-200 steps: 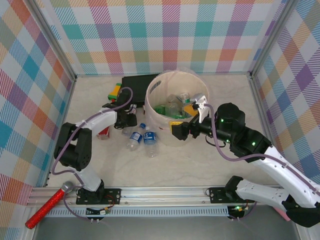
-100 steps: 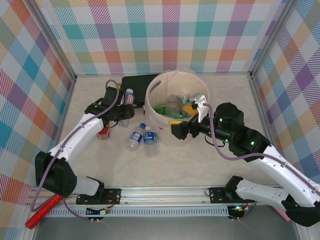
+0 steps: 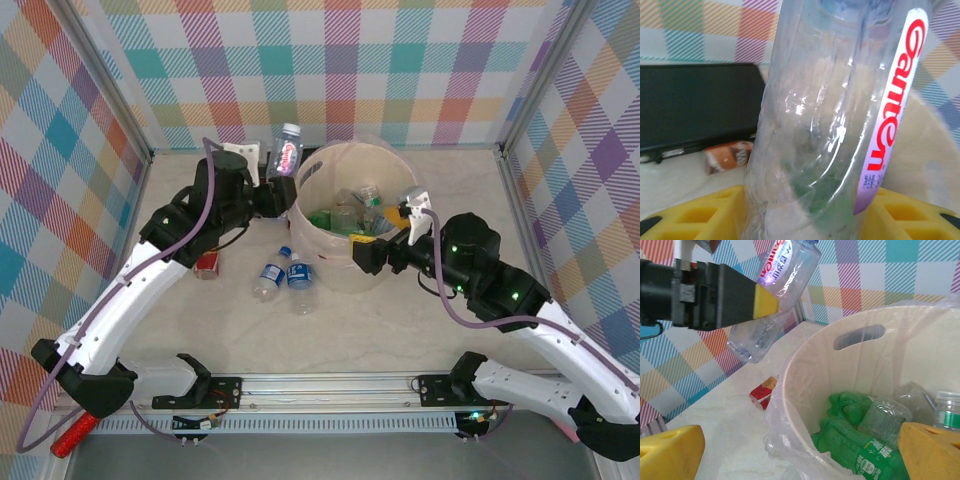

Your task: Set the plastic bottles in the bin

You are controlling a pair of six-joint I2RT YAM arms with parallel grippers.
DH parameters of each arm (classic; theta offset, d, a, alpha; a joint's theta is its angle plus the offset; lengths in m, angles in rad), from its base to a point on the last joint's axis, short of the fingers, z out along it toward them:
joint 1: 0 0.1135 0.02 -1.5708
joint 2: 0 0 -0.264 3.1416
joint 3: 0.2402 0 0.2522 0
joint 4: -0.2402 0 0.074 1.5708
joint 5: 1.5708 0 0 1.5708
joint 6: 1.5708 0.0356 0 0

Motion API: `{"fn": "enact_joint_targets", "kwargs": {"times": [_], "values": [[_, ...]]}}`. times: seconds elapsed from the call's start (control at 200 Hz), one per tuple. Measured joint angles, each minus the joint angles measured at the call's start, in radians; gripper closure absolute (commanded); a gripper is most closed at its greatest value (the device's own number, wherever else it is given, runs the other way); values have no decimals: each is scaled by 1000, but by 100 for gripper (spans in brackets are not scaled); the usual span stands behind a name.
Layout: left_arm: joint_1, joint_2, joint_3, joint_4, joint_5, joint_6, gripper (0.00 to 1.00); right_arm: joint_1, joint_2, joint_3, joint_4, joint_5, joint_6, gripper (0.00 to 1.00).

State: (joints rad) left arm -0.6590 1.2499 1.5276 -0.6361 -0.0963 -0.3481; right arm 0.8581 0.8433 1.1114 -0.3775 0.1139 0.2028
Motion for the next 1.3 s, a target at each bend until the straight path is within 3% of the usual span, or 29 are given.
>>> {"fn": "enact_joint_targets", "kwargs": {"times": [0.36, 0.655, 0.755, 0.82, 1.115, 1.3], "values": [[-153, 181, 102, 169, 45, -30, 46, 0, -64, -11, 2, 70, 3, 1], [-225, 368, 210, 188, 67, -33, 45, 0, -126, -23, -2, 116, 3, 1], [-230, 391, 227, 188, 72, -39, 25, 0, -143, -30, -4, 130, 2, 1], [-231, 395, 231, 187, 68, -42, 18, 0, -153, -33, -8, 137, 3, 1], [-231, 374, 231, 185, 21, -34, 8, 0, -155, -37, -10, 140, 3, 1], [-231, 281, 196, 180, -44, -26, 1, 0, -141, -37, -9, 132, 3, 1]]}}
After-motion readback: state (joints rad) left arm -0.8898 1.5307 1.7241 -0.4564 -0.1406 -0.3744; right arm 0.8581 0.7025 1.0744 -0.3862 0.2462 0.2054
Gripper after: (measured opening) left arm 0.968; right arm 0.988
